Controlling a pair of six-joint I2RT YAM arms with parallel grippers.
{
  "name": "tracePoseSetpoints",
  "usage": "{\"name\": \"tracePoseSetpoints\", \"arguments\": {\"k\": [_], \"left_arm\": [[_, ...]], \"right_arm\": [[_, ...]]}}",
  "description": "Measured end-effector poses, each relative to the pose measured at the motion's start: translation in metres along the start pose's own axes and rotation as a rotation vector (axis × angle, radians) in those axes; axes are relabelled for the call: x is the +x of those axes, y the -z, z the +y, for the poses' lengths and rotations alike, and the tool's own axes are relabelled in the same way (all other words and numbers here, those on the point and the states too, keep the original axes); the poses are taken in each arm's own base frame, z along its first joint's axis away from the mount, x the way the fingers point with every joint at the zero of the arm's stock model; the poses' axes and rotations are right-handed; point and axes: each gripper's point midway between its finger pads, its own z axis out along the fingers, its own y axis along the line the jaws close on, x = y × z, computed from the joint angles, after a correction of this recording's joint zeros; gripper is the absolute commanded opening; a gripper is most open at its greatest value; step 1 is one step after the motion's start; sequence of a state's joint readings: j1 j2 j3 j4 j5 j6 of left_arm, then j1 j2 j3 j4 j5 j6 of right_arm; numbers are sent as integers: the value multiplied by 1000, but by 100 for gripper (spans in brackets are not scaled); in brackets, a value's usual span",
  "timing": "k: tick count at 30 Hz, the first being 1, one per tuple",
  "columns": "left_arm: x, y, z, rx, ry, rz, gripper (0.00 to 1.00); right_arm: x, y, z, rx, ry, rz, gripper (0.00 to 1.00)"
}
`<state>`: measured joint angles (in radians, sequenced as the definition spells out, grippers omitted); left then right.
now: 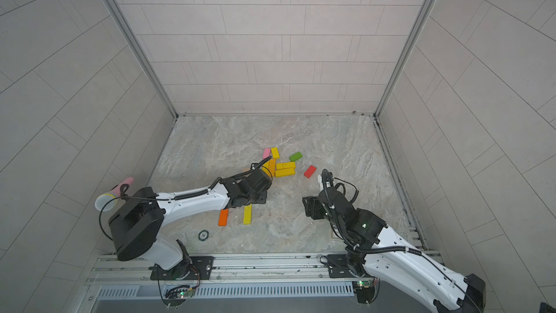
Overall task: Assemble the letter h with building blocks
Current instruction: Place the building block at the center of the board.
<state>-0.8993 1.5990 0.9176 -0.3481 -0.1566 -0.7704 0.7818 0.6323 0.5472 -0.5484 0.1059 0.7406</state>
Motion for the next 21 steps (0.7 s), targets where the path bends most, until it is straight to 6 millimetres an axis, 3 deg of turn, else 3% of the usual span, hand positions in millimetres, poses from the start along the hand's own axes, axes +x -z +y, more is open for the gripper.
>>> {"name": "tracePoseSetpoints", "arguments": {"k": [5, 9, 16, 21], "left_arm": [[5, -19, -2, -36, -5, 44, 23], [-4, -29, -7, -54, 0, 51, 21], [-35, -50, 6, -104, 51, 55, 20], [-62, -51, 8, -125, 45, 30, 19]], "right_arm": [[-2, 3, -1, -3, -7, -12, 77], [-3, 4, -3, 0, -12, -18, 77], [-1, 5, -7, 12, -14, -10, 77], [-1, 6, -9, 20, -18, -9, 77]]}}
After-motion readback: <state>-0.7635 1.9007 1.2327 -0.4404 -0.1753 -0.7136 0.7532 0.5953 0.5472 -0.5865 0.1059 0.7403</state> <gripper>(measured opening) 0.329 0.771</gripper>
